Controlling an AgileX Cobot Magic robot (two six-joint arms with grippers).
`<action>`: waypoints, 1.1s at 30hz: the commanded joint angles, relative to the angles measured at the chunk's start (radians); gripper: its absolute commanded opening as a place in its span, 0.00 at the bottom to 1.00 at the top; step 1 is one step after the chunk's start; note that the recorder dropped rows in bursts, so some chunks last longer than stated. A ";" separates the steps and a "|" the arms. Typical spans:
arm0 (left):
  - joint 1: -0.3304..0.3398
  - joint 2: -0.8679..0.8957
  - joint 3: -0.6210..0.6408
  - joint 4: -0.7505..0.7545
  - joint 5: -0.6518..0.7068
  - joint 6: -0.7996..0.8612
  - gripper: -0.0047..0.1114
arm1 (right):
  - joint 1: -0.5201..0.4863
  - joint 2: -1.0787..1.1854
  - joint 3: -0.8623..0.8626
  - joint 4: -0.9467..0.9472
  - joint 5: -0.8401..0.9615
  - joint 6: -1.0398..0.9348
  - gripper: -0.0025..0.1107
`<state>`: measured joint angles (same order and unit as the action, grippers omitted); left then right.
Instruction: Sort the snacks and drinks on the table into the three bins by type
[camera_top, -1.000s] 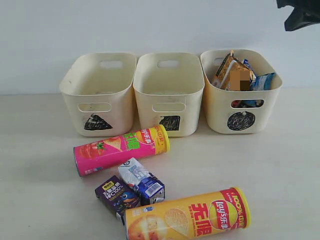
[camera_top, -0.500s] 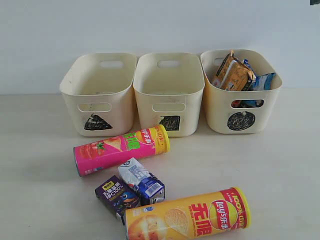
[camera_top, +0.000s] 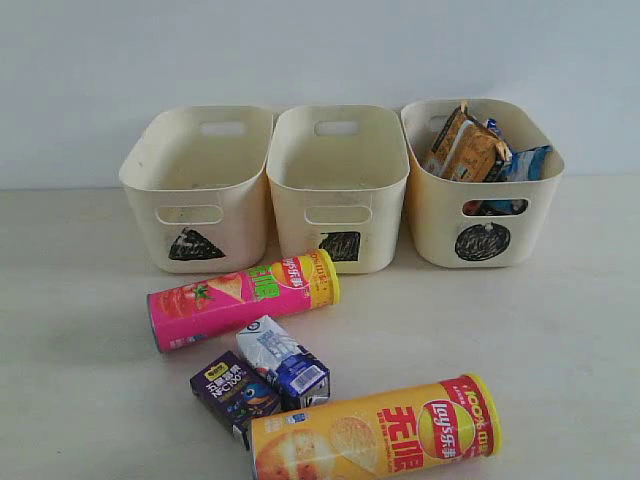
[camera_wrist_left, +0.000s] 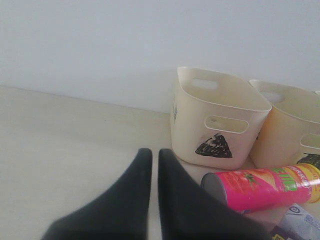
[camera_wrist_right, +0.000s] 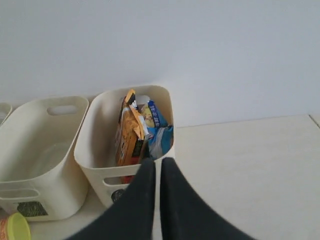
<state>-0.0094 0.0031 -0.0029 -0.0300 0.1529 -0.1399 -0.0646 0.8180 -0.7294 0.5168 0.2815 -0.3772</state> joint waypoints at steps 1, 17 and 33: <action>-0.001 -0.003 0.003 0.002 -0.003 0.002 0.08 | 0.051 -0.093 0.122 0.005 -0.036 0.005 0.02; -0.001 -0.003 0.003 0.002 -0.003 0.002 0.08 | 0.097 -0.669 0.476 0.001 -0.214 -0.004 0.02; -0.001 -0.003 0.003 -0.064 -0.528 -0.408 0.08 | 0.097 -0.667 0.693 0.021 -0.605 0.147 0.02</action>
<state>-0.0094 0.0031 -0.0029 -0.0617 -0.1854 -0.2944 0.0305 0.1520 -0.0585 0.5316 -0.2063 -0.2901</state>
